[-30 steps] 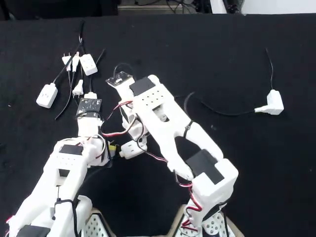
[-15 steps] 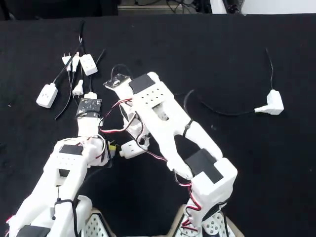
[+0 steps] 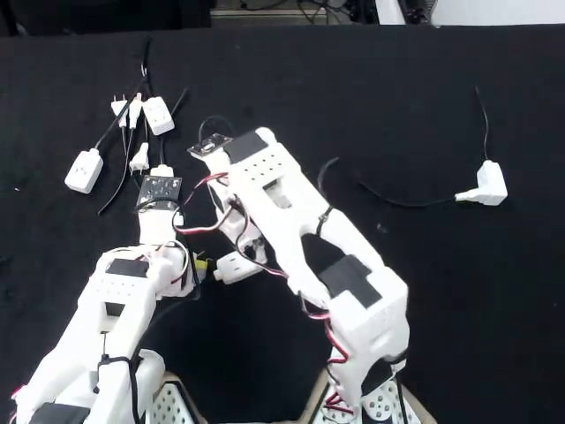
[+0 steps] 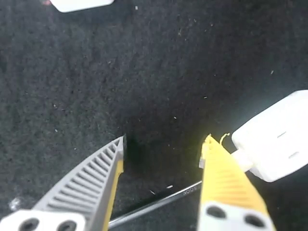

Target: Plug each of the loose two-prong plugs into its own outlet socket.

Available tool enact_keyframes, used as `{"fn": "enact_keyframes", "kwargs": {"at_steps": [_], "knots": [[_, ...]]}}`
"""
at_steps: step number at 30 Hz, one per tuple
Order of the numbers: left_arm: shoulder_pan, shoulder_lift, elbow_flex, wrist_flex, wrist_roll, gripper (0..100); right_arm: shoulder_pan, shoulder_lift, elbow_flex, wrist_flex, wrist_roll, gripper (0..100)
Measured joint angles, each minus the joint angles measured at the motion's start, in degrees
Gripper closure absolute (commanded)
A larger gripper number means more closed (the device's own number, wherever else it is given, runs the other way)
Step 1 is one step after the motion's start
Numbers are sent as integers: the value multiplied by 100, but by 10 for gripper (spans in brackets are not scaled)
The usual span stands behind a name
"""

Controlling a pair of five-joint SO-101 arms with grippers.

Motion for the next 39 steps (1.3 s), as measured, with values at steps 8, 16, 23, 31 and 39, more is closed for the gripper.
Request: {"fn": "enact_keyframes", "kwargs": {"at_steps": [8, 16, 23, 31, 39], "knots": [[0, 0, 0, 0, 0, 741, -9, 88, -413, 273, -9, 988], [0, 0, 0, 0, 0, 741, 0, 132, -396, 211, -70, 988], [0, 0, 0, 0, 0, 741, 0, 70, 26, -211, -334, 988], [0, 0, 0, 0, 0, 741, 0, 35, 88, -246, -545, 988], [0, 0, 0, 0, 0, 741, -9, 123, 158, -343, -905, 988]]}}
